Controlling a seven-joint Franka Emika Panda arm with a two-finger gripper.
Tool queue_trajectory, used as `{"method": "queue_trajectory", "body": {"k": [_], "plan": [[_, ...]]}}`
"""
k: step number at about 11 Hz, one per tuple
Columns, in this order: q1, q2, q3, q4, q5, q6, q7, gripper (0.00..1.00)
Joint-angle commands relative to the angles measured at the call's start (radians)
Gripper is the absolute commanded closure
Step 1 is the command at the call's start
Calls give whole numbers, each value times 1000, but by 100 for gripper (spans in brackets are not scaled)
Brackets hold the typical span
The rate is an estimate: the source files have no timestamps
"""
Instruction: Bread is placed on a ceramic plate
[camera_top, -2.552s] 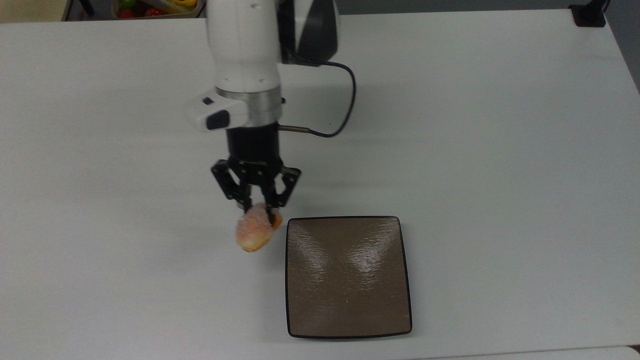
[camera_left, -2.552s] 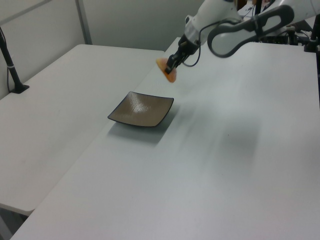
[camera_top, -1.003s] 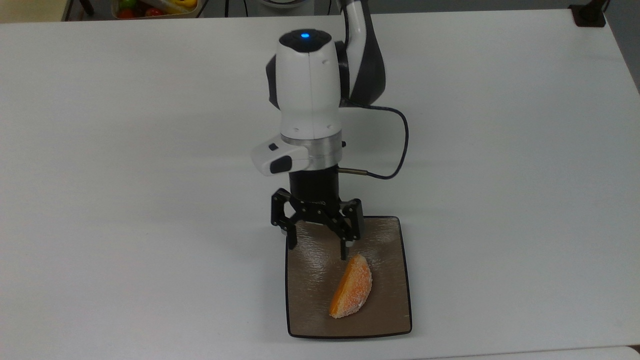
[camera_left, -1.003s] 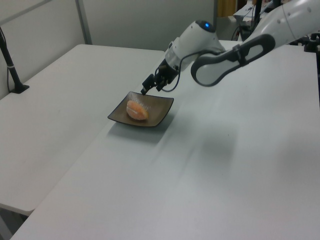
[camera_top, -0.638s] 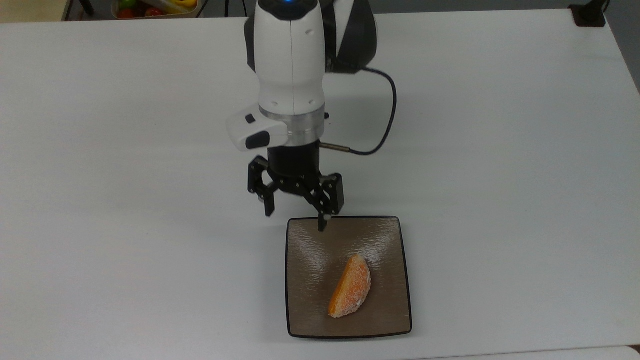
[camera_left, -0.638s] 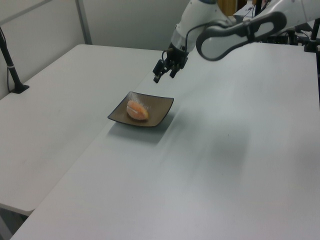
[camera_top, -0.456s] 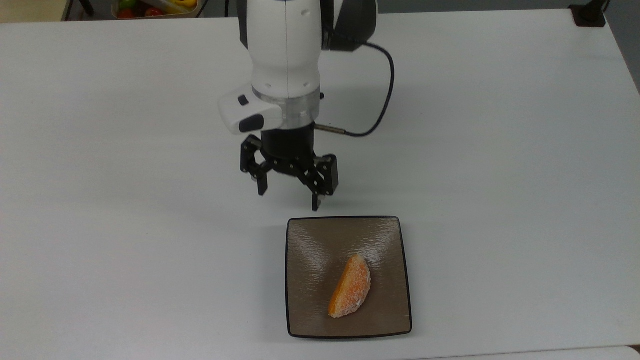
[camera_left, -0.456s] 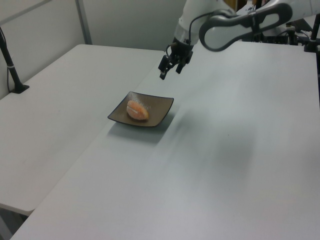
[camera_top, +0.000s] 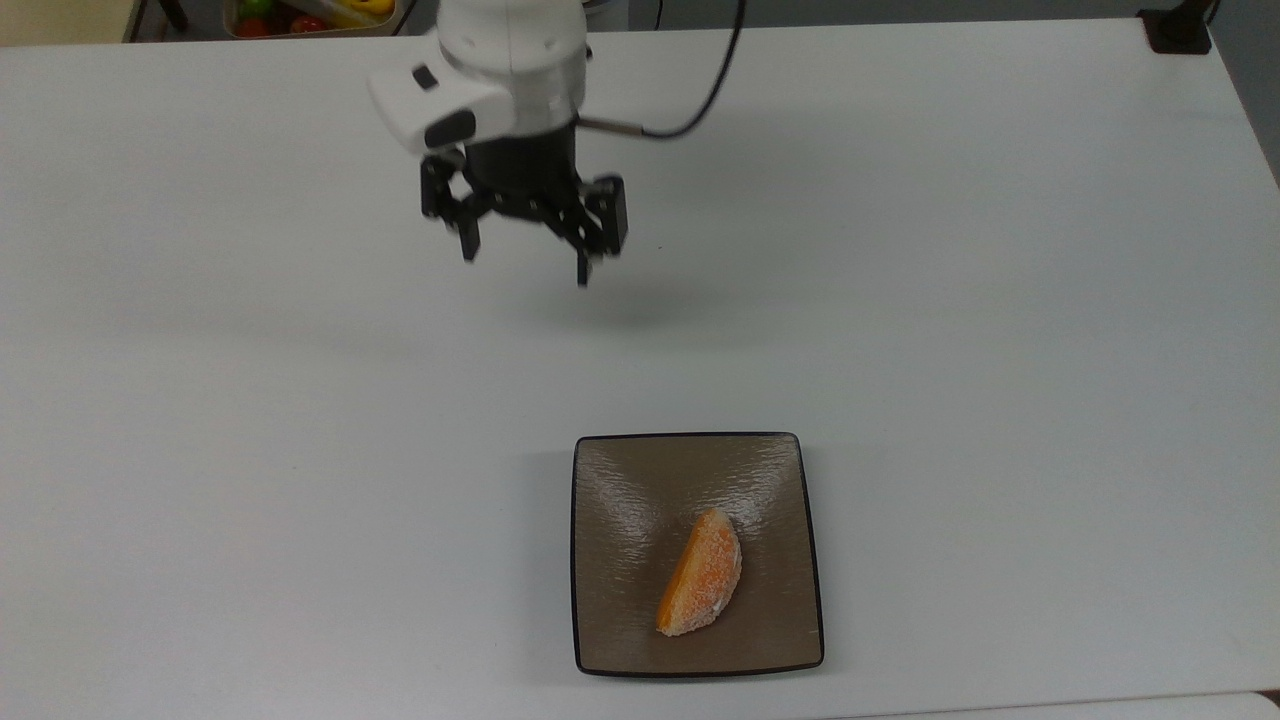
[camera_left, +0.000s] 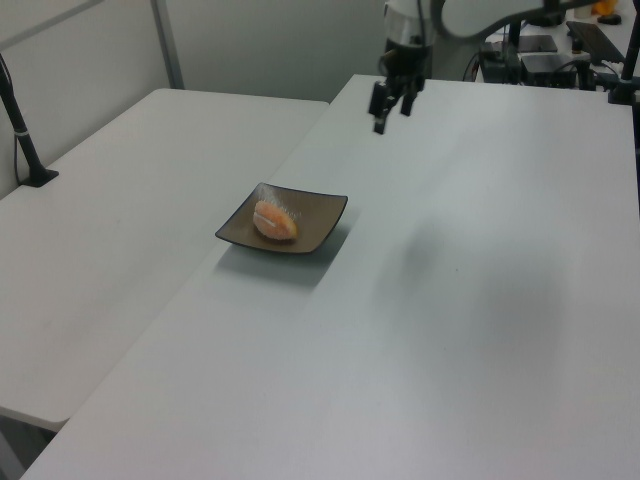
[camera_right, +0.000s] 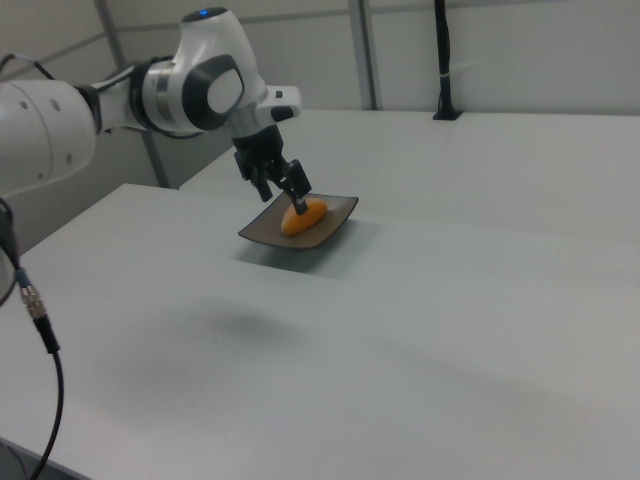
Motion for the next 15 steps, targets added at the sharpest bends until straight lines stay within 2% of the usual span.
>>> {"method": "queue_trajectory", "body": {"k": [1, 3, 6, 7, 9, 11, 15], "plan": [[-27, -155, 10, -86, 0, -254, -171, 0], [-45, -218, 5, -112, 0, -333, -234, 0], [-48, -317, -1, -227, 1, -304, -224, 0], [-48, -324, -2, -232, 12, -284, -219, 0], [-47, -328, -24, -240, 91, -261, -221, 0], [-38, -341, -24, -276, 93, -222, -221, 0], [-36, -333, -24, -281, 81, -214, -215, 0]]}}
